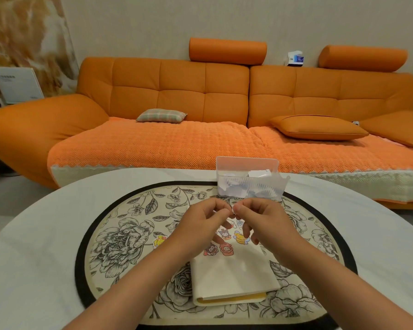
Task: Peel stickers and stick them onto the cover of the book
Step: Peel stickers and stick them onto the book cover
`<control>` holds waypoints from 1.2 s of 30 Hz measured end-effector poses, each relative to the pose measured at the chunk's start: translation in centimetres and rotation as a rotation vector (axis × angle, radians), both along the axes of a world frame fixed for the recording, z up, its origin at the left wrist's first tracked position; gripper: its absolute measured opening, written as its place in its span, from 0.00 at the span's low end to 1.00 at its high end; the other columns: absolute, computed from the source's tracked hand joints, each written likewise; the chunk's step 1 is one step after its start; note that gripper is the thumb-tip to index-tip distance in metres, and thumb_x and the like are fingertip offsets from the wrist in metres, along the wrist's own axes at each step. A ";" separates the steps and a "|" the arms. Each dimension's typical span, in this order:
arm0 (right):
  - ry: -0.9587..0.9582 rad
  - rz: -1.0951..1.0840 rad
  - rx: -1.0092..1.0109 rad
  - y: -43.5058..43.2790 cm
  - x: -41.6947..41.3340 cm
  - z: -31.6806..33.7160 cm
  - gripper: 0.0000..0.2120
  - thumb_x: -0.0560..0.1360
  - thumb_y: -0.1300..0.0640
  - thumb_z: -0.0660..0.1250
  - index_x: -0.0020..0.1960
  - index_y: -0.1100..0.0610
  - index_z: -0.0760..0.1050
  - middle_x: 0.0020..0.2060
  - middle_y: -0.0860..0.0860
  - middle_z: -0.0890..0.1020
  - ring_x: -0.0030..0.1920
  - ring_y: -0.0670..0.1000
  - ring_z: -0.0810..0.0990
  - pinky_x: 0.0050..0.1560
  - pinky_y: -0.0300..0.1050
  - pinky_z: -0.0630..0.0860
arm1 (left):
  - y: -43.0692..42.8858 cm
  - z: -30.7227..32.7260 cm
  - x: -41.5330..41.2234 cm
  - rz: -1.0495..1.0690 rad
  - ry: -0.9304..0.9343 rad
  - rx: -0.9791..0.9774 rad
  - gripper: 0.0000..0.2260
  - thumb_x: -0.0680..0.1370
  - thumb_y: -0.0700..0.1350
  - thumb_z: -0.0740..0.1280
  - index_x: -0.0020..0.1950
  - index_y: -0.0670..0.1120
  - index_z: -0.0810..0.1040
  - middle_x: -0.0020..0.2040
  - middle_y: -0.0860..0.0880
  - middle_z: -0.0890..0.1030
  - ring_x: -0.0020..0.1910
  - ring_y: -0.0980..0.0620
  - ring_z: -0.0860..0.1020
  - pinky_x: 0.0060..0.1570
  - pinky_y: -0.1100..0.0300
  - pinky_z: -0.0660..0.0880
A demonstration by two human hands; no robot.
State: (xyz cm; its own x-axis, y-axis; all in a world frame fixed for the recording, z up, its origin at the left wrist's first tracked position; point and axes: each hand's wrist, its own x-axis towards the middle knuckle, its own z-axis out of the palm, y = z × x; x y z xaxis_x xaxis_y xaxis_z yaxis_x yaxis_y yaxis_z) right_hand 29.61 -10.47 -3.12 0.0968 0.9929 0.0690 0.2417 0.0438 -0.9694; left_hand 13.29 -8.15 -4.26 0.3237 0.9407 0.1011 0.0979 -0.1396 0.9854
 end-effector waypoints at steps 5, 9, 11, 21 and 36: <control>-0.096 0.023 0.057 0.0 0.1 -0.4 0.06 0.78 0.58 0.70 0.43 0.56 0.83 0.28 0.45 0.81 0.26 0.47 0.74 0.26 0.36 0.69 | 0.1 -0.4 -0.2 0.031 0.014 -0.003 0.06 0.79 0.46 0.71 0.47 0.43 0.83 0.45 0.42 0.84 0.45 0.49 0.85 0.34 0.52 0.82; -0.084 0.035 0.043 0.4 -0.2 -0.9 0.06 0.78 0.57 0.69 0.44 0.57 0.83 0.32 0.48 0.82 0.28 0.49 0.75 0.26 0.38 0.70 | 0.5 -0.7 -0.4 0.037 0.057 0.007 0.04 0.79 0.44 0.71 0.45 0.45 0.81 0.43 0.45 0.85 0.44 0.46 0.85 0.33 0.51 0.81; -0.082 0.021 0.023 0.9 -0.2 -1.1 0.07 0.78 0.56 0.69 0.44 0.56 0.82 0.35 0.57 0.82 0.29 0.50 0.76 0.27 0.42 0.70 | 1.0 -0.9 -0.7 0.036 0.096 0.013 0.04 0.79 0.46 0.70 0.45 0.48 0.81 0.42 0.46 0.85 0.42 0.40 0.84 0.34 0.44 0.81; -0.313 -0.199 0.152 6.0 0.5 0.0 0.07 0.80 0.54 0.67 0.45 0.52 0.80 0.33 0.49 0.83 0.27 0.49 0.74 0.27 0.42 0.72 | 3.5 -0.7 -2.9 0.132 0.352 0.143 0.08 0.81 0.47 0.64 0.41 0.53 0.75 0.39 0.54 0.79 0.36 0.56 0.83 0.33 0.63 0.71; -0.815 -0.207 0.298 11.7 1.0 1.3 0.08 0.78 0.53 0.70 0.56 0.47 0.82 0.48 0.40 0.83 0.45 0.43 0.80 0.43 0.42 0.75 | 4.7 -0.3 -3.0 0.146 0.272 0.040 0.13 0.81 0.45 0.63 0.38 0.45 0.78 0.28 0.54 0.78 0.24 0.59 0.76 0.29 0.64 0.71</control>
State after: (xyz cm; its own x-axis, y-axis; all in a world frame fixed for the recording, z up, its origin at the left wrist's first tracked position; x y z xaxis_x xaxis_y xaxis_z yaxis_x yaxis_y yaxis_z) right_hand 30.62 1.21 -1.86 0.0799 0.8907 0.4476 0.8822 0.1459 -0.4477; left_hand 10.34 -3.45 -4.52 0.2056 0.9763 0.0669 0.3787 -0.1424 0.9145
